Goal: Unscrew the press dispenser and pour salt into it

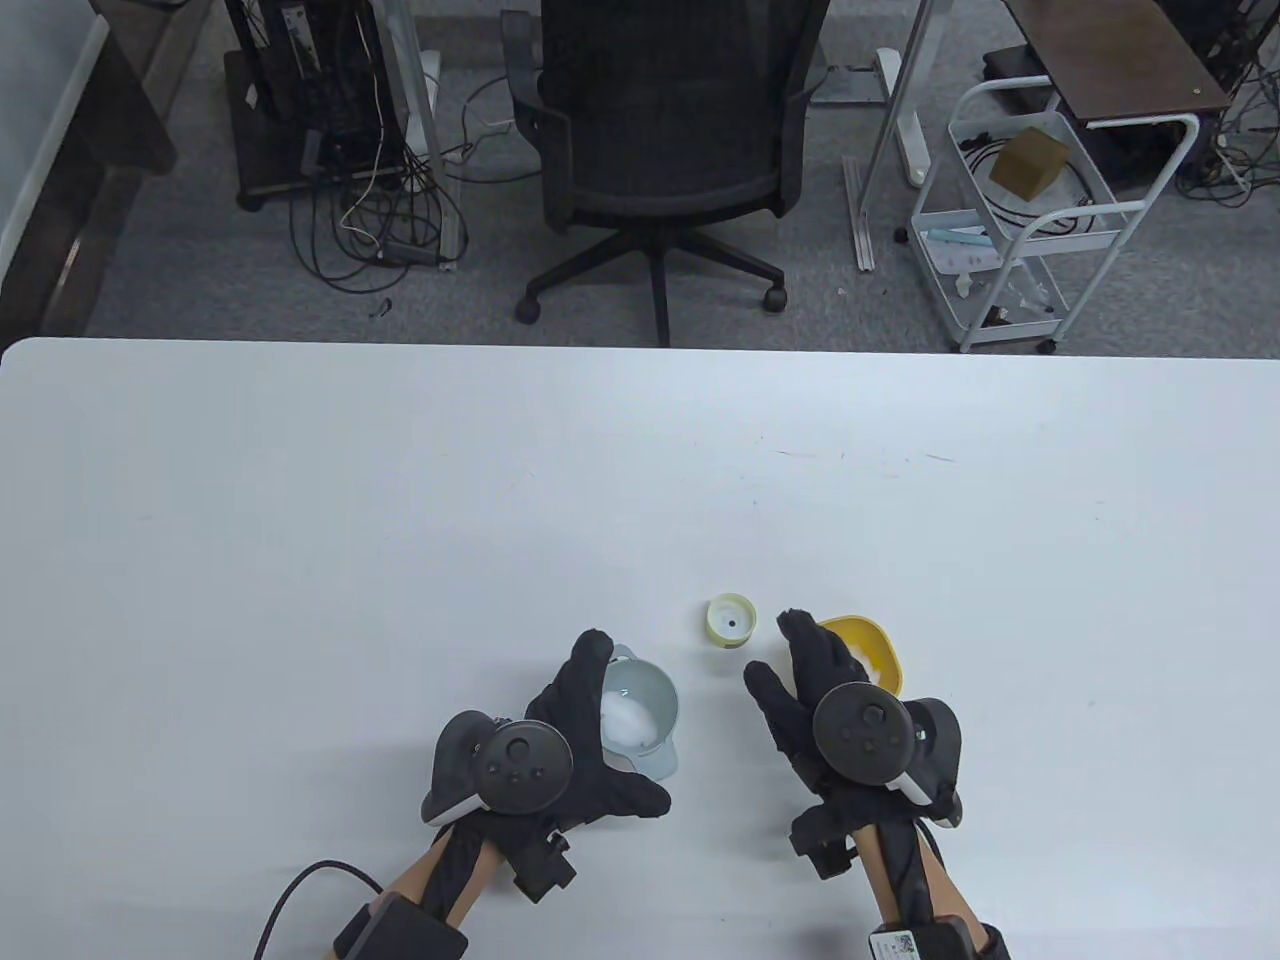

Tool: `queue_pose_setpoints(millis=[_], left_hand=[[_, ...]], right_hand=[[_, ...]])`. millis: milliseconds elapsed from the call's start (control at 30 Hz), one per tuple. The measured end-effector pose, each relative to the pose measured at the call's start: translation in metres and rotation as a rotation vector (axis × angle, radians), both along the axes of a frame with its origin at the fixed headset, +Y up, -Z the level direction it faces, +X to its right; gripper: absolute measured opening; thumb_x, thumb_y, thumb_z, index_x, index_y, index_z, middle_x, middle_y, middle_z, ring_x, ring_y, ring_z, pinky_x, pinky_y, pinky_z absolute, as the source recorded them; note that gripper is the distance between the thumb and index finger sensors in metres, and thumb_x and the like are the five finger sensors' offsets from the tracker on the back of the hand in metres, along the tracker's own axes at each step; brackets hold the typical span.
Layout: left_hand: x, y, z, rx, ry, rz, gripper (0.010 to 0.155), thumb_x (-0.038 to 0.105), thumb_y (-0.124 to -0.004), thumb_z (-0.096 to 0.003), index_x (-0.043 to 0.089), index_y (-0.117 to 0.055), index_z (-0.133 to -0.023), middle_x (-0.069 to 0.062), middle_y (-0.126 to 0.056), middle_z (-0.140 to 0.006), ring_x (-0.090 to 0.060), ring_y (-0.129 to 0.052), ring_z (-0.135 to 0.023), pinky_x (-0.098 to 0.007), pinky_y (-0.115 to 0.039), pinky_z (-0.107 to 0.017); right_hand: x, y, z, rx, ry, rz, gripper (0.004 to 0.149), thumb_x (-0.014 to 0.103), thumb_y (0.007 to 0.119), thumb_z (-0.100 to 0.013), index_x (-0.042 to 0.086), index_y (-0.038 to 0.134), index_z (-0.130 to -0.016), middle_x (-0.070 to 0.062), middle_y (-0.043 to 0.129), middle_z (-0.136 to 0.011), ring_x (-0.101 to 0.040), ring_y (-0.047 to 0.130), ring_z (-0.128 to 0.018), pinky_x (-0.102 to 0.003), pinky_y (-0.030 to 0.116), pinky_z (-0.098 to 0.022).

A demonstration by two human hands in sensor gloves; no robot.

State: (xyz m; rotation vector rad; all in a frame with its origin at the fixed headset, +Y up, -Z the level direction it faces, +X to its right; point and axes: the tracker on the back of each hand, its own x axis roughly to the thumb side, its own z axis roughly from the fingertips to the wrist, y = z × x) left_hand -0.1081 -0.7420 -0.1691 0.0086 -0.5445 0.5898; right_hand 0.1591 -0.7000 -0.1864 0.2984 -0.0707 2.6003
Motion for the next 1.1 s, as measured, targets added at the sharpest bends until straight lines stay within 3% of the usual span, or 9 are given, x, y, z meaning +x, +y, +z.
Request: queue_pose_setpoints(millis=[800,900,933,1000,1100], left_hand=[[-0.001,0.006,0.002,0.038,0.018,0.072,0.149,0.082,-0.077,-0.035,-0.028,-0.017,-0.116,-0.045,-0.055,-0.112,-0.048,-0.083,-0.096,-0.076,-0.064,-0.064],[0.001,-0.006,-0.001,-0.003,0.005,-0.037,0.15,0.085,-0.073,-0.0345,-0.027,-0.018,-0.117,-0.043,-0.056,-0.112,-0.046,-0.083,-0.095,-0.078,-0.064,-0.063],[0.0,-0.003,-0.001,0.045,-0.016,0.022,0.15,0.086,-0.073,-0.0368,-0.028,-0.019,-0.118,-0.046,-0.057,-0.111,-0.047,-0.083,-0.094,-0.079,-0.065,-0.061],[0.001,-0.002,0.0,-0.019,0.007,0.007,0.15,0.084,-0.076,-0.0358,-0.027,-0.018,-0.118,-0.045,-0.055,-0.113,-0.049,-0.081,-0.095,-0.081,-0.062,-0.063],[0.0,-0.003,0.001,0.003,0.0,0.034,0.149,0.084,-0.075,-0.0364,-0.027,-0.018,-0.118,-0.046,-0.054,-0.113,-0.05,-0.081,-0.095,-0.081,-0.062,-0.062]], right_hand=[[0.004,0.0,-0.001,0.016,-0.025,-0.003,0.068,0.035,0.064,-0.069,-0.015,0.05,-0.113,-0.042,0.064,-0.103,-0.06,0.076,-0.084,-0.073,0.064,-0.059],[0.004,-0.001,-0.002,0.015,-0.027,-0.003,0.068,0.035,0.064,-0.069,-0.015,0.05,-0.113,-0.042,0.065,-0.103,-0.061,0.075,-0.084,-0.073,0.064,-0.059],[0.004,-0.001,-0.002,0.015,-0.028,-0.002,0.068,0.035,0.064,-0.069,-0.015,0.05,-0.112,-0.042,0.064,-0.103,-0.061,0.076,-0.084,-0.073,0.064,-0.059],[0.004,-0.001,-0.002,0.015,-0.026,-0.002,0.068,0.035,0.064,-0.069,-0.015,0.05,-0.113,-0.042,0.064,-0.104,-0.061,0.076,-0.084,-0.073,0.064,-0.059],[0.004,-0.002,-0.002,0.015,-0.022,-0.009,0.067,0.035,0.064,-0.069,-0.015,0.05,-0.112,-0.042,0.064,-0.103,-0.061,0.076,-0.084,-0.073,0.064,-0.059]])
